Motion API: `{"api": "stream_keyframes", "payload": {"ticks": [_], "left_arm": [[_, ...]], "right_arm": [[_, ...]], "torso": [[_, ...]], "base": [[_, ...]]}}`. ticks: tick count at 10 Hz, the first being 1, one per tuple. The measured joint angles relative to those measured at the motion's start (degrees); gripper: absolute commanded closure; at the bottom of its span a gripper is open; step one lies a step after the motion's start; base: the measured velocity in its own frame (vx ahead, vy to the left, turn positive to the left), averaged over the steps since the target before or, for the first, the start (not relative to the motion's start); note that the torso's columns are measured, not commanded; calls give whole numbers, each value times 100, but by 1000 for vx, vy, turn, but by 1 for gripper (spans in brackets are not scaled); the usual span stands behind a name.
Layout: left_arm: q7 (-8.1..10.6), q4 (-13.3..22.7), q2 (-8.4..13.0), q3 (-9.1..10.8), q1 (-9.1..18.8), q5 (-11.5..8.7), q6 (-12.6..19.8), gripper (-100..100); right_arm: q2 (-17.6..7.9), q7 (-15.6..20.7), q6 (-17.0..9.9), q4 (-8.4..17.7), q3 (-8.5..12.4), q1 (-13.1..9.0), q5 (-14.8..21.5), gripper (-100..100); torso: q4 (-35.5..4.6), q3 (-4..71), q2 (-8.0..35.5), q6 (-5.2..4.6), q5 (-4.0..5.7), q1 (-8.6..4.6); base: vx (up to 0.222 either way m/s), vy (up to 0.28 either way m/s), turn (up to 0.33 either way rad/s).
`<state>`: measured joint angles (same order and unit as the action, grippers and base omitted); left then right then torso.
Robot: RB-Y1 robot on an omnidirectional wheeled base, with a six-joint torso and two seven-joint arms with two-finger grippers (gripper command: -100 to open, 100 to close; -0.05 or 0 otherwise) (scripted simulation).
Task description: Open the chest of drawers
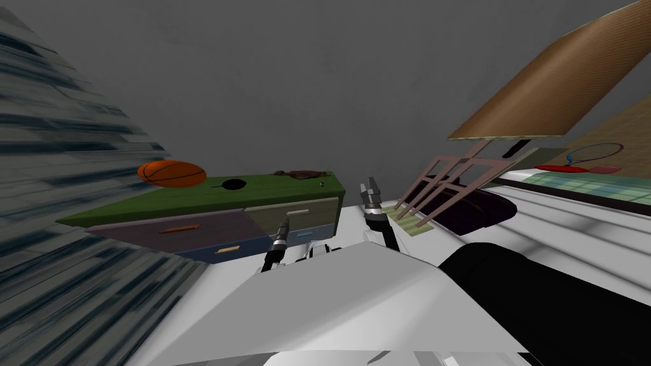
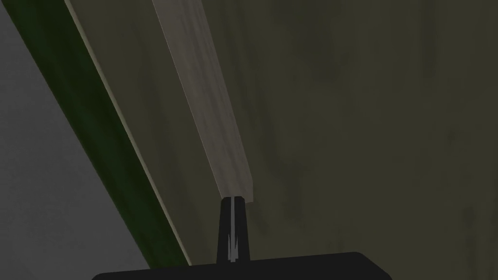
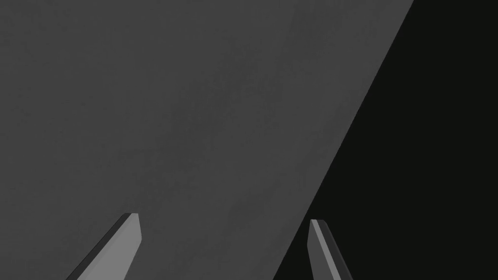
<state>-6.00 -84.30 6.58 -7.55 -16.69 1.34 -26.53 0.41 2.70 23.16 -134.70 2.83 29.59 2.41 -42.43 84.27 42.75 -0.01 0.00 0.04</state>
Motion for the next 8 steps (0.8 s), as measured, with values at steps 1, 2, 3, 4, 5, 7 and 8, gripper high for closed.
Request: {"api": "stream_keyframes", "payload": {"ticks": [1,2,3,4,5,7,8], "left_arm": [[2,-51,9,-17,-36,1,13,100],[8,-109,23,-36,-83,2,26,100],[9,-115,25,-39,-90,2,29,-100],[3,-53,8,-25,-69,5,4,-100],[1,23,-2,-7,-30,4,-32,-100],[-4,240,-23,36,78,3,-137,-100],[-5,252,-24,39,85,3,-151,-100]], "right_arm": [[0,0,0,0,0,0,0,0],[0,0,0,0,0,0,0,0],[0,0,0,0,0,1,0,0],[0,0,1,-1,0,4,0,0],[0,0,1,-1,1,5,0,0],[-1,0,1,-1,1,6,0,0],[-1,0,1,-1,1,4,0,0]], "torso": [[6,12,-19,0,-2,3],[12,25,-40,1,0,-6],[23,50,-82,0,2,-8],[35,77,-126,0,1,-9],[35,75,-117,2,0,-4],[18,37,-60,1,-2,4],[7,11,-14,1,0,-4]], "base": [[-199,2,15],[-92,-3,2],[86,-6,-27],[149,-1,-18],[166,10,-9],[146,22,-11],[99,-4,-11]]}}
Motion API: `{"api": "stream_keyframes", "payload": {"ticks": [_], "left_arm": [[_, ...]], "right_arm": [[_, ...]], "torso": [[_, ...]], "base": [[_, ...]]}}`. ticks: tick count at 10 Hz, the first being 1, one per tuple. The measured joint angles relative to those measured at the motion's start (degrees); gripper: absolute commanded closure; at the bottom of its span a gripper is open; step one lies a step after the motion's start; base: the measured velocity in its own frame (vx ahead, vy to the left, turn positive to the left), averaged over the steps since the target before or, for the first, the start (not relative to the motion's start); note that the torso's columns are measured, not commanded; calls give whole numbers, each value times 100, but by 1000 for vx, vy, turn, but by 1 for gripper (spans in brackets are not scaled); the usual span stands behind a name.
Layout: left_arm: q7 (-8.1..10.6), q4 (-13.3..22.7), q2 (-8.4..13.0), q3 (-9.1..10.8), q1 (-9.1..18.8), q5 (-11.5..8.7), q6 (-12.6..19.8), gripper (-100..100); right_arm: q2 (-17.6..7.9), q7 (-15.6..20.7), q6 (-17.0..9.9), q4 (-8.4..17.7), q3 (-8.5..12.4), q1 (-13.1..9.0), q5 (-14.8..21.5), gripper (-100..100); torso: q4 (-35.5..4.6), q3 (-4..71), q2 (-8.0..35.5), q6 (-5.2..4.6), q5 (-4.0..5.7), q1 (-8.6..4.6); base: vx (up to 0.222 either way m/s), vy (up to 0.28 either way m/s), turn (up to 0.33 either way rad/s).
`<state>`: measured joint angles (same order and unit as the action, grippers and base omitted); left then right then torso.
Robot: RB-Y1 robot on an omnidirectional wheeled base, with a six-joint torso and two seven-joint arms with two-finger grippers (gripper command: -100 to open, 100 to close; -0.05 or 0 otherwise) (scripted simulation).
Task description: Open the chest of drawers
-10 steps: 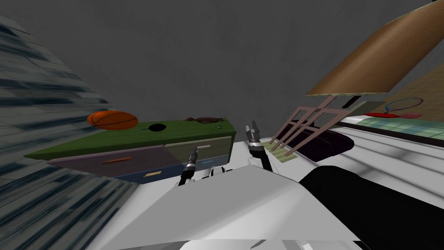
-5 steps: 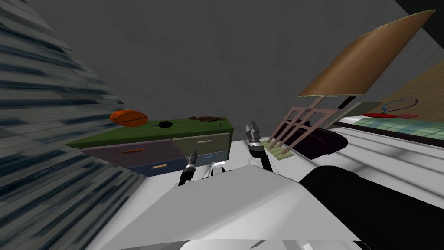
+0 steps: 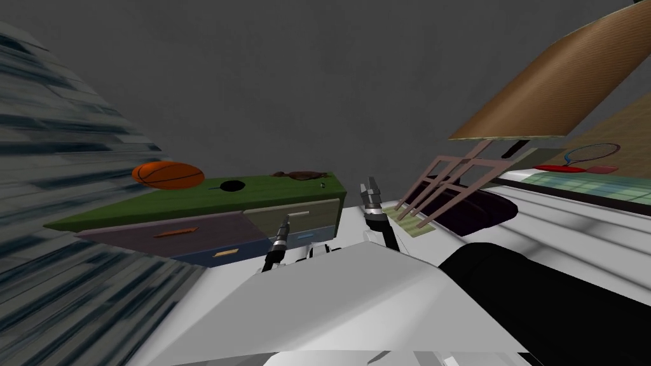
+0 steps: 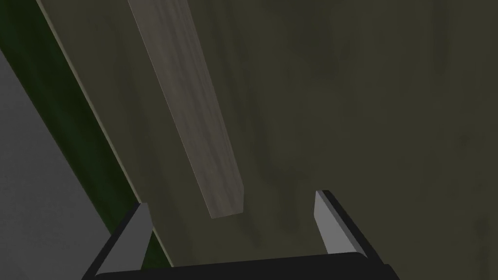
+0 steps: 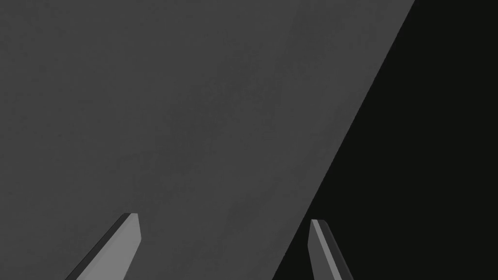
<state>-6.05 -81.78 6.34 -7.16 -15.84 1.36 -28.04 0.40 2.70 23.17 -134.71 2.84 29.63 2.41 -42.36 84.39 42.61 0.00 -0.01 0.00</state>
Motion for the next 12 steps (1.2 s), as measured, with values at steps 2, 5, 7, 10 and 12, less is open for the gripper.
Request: {"api": "stream_keyframes", "payload": {"ticks": [2,5,7,10,12], "left_arm": [[10,-76,13,16,42,-9,107,100],[29,-203,35,-25,-24,-13,118,100],[40,-283,65,-66,-129,-9,158,100],[47,-348,78,-114,-208,-4,155,100],[63,-448,115,-149,-310,-2,164,100]], "right_arm": [[0,0,0,0,-1,-1,0,0],[1,0,-1,1,-1,-4,0,0],[1,0,-1,1,-1,-4,0,0],[1,0,-1,1,-1,-3,0,0],[1,0,-1,1,-1,-4,0,0]], "torso": [[1,1,-5,0,2,-6],[4,-11,11,6,-3,9],[2,17,-27,5,5,-1],[10,11,-21,6,-1,4],[10,10,-21,2,-1,3]], "base": [[37,-1,-1],[-165,1,19],[-139,-3,13],[-170,4,22],[-164,4,16]]}}
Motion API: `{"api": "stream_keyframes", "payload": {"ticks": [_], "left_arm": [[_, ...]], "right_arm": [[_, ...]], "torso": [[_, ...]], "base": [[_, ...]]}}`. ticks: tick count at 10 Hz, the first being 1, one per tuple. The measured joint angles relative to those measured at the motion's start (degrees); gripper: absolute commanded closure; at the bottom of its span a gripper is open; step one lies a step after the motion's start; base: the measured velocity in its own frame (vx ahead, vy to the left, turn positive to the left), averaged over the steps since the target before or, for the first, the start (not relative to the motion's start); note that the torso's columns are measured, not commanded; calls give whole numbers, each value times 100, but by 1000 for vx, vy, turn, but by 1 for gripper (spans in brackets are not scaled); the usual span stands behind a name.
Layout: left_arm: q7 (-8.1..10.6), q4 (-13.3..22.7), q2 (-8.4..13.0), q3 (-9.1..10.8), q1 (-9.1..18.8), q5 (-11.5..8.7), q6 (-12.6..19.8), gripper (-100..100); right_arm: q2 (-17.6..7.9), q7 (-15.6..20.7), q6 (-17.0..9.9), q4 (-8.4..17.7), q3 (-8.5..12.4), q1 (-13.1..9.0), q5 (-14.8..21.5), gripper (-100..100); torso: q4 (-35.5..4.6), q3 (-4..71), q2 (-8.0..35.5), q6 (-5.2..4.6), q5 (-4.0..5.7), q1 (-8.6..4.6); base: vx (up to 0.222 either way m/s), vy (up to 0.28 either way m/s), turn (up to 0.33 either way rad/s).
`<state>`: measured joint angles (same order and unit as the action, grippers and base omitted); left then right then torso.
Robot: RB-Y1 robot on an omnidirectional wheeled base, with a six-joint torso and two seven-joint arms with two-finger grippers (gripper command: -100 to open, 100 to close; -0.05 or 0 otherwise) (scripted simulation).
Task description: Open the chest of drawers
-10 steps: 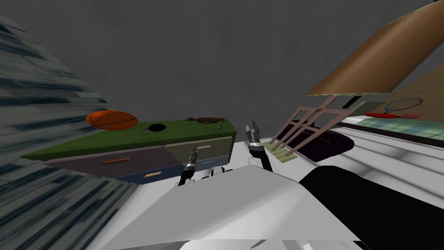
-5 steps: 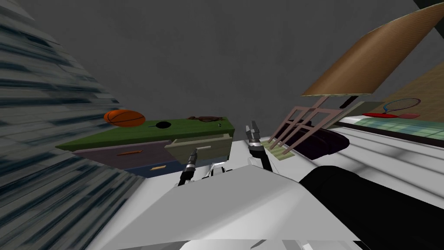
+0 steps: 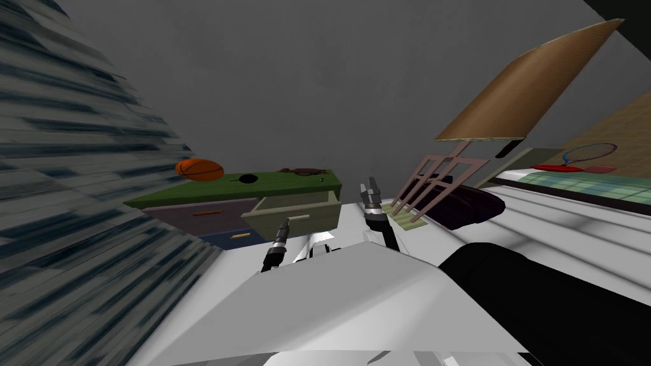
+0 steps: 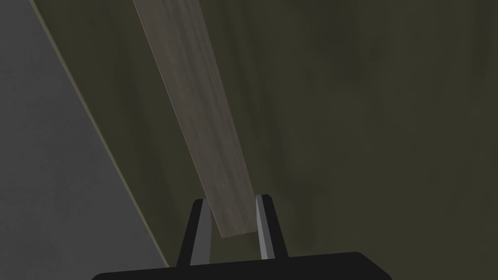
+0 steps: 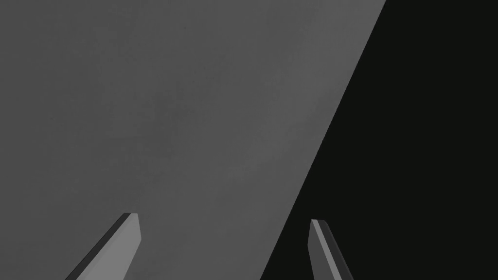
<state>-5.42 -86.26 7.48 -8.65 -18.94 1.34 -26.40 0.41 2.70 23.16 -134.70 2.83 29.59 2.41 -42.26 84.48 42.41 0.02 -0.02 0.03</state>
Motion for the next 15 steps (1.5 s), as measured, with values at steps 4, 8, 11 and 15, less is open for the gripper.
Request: {"api": "stream_keyframes", "payload": {"ticks": [4,8,11,15], "left_arm": [[57,-445,91,-5,-54,-33,425,-100],[104,-1022,176,-3,-86,-65,950,-100],[140,-1262,225,-6,-117,-85,1271,0],[141,-1237,226,-9,-134,-85,1288,0]], "right_arm": [[0,0,1,-1,0,3,0,0],[0,0,1,-1,0,3,0,0],[0,0,1,-1,0,3,0,0],[0,0,1,-1,0,3,0,0]], "torso": [[-1,19,-29,-2,4,-5],[-6,6,-7,-1,3,-2],[-22,-5,12,0,12,-13],[-7,7,-8,-2,4,-6]], "base": [[-20,-7,3],[-13,-6,1],[-8,-3,0],[0,0,0]]}}
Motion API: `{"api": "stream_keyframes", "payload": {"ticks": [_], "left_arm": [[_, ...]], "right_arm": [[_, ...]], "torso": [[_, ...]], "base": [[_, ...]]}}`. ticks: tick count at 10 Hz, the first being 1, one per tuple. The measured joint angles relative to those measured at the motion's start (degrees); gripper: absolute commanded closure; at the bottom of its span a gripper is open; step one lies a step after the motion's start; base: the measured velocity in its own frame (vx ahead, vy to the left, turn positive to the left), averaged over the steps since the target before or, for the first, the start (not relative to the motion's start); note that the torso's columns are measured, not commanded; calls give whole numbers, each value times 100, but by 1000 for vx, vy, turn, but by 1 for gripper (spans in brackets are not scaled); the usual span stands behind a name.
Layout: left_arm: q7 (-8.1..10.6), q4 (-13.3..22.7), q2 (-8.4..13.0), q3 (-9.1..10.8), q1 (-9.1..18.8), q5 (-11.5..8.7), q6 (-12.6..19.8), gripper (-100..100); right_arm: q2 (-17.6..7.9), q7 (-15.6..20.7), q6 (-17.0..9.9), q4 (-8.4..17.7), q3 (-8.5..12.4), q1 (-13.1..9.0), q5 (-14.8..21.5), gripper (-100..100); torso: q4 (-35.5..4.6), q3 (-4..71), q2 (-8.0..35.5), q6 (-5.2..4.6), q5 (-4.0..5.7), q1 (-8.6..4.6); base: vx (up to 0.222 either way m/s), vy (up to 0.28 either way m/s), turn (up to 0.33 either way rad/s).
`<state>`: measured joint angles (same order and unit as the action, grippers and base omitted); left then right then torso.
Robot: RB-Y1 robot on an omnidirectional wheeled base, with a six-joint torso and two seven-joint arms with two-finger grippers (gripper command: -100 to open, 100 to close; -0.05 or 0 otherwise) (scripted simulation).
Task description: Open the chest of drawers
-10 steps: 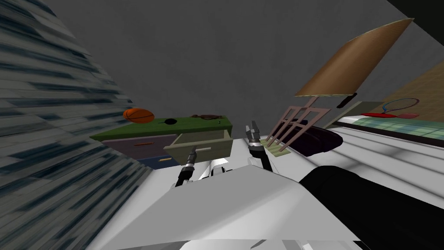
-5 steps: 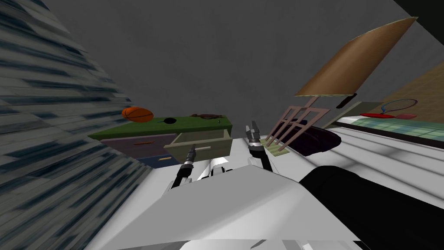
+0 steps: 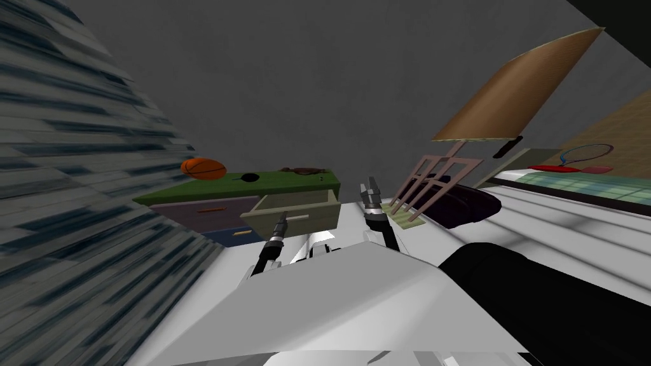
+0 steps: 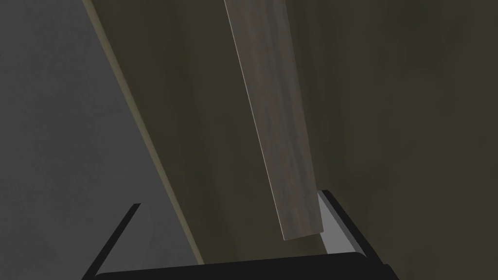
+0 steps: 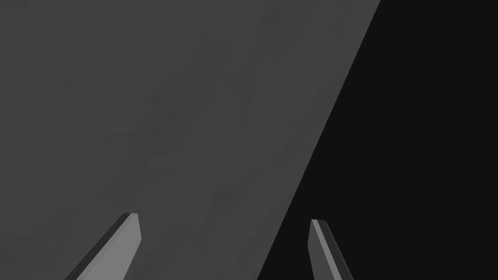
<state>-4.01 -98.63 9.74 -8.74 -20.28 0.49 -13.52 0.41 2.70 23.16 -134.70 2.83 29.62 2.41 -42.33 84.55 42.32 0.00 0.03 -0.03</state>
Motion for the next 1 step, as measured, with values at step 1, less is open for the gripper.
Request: {"api": "stream_keyframes", "payload": {"ticks": [1], "left_arm": [[0,2,0,0,-1,0,2,0]], "right_arm": [[0,0,0,0,0,0,0,0]], "torso": [[2,1,-1,0,-1,1]], "base": [[0,0,0]]}}
